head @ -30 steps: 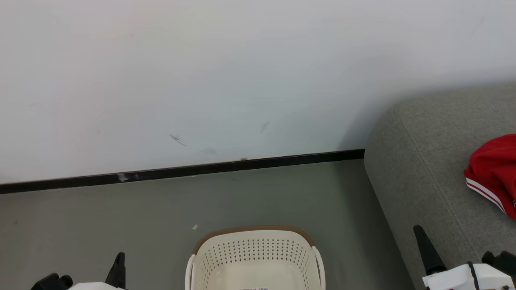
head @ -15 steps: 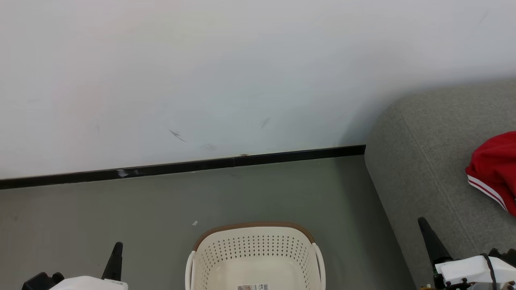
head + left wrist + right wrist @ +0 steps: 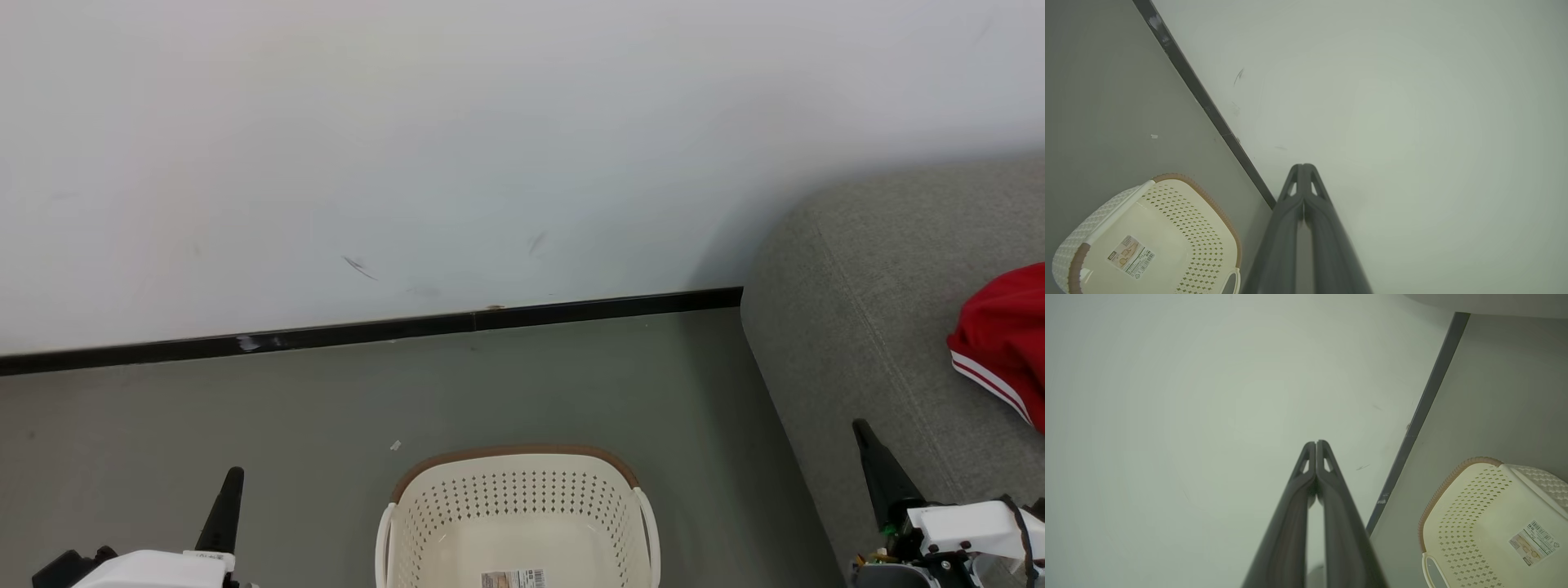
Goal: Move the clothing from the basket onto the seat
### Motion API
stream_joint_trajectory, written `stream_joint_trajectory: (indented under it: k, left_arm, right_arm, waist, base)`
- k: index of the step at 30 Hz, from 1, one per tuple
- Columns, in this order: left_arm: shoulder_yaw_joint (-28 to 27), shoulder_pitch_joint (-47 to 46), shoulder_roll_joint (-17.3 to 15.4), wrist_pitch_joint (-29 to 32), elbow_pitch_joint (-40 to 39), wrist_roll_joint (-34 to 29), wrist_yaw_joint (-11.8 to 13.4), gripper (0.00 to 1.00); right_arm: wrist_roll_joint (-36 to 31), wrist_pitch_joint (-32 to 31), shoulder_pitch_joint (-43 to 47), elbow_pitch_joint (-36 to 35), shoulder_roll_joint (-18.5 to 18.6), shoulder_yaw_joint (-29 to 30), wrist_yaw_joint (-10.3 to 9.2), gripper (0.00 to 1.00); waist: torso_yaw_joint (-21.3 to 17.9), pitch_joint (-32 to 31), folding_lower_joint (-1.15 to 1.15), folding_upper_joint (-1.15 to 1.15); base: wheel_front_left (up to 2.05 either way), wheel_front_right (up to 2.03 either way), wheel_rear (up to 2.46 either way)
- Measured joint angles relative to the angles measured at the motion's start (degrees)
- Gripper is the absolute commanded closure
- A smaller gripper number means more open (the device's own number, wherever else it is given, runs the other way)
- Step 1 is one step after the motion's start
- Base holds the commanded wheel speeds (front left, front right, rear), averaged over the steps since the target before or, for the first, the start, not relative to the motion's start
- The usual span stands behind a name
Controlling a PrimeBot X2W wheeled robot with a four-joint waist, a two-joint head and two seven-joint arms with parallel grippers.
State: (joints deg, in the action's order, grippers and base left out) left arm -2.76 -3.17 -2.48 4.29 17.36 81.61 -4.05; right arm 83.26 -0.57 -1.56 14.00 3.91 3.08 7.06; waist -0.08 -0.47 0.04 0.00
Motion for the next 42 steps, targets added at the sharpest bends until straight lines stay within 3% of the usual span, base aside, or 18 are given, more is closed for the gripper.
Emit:
stream_joint_trajectory:
  k: [14,42]
  left_arm:
    - [-2.4,-0.8,0.6,2.5,-0.6,9.7,-3.0,1.0]
    - [-2.4,-1.0,0.6,2.5,-1.2,9.8,-3.0,1.0]
  right_arm:
    - [11.5,-2.4,-1.6,0.9,0.5,0.6,0.01,1.0]
    - [11.5,-2.5,-1.6,1.1,0.5,0.9,0.01,1.0]
  waist:
    - [0.1,0.6,0.0,0.0]
    - [0.1,0.6,-0.02,0.0]
  base:
    - [0.0,0.0,0.0]
    - [0.0,0.0,0.0]
